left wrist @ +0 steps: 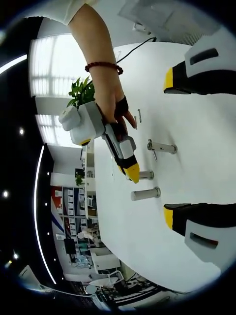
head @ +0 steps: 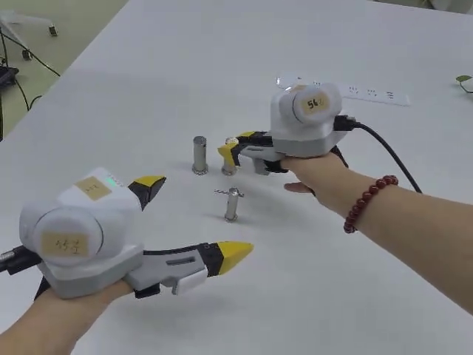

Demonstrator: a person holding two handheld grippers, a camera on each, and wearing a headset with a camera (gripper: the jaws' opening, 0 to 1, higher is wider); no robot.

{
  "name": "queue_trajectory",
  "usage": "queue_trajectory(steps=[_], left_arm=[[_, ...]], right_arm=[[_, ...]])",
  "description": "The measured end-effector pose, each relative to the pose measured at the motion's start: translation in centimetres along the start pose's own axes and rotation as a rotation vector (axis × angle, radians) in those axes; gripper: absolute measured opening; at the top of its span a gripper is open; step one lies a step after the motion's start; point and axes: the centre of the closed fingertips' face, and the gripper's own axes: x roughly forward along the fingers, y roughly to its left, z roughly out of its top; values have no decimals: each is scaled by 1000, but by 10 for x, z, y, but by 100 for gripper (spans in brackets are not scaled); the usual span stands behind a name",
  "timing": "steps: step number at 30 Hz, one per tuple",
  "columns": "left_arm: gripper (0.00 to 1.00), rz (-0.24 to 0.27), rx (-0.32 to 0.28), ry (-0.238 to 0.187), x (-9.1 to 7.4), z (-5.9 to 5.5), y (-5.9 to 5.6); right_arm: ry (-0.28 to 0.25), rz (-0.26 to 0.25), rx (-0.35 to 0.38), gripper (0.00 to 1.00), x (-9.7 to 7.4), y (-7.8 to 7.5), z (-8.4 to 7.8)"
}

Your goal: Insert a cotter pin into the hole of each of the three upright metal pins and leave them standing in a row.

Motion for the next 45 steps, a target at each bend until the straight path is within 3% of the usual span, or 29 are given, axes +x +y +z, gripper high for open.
queue_trajectory(steps=[19,32,45], left_arm=[[92,-13,6,-6,-2,3,-1],[90,-30,18,-18,0,12,-9],[86,-36,39,-25,-5,15,-18]], right_arm=[[5,-43,-1,13,-12,-5,0],[13,-90,20,13,-41,-13,-7],[26,-117,31,13,-71,-12,-24]])
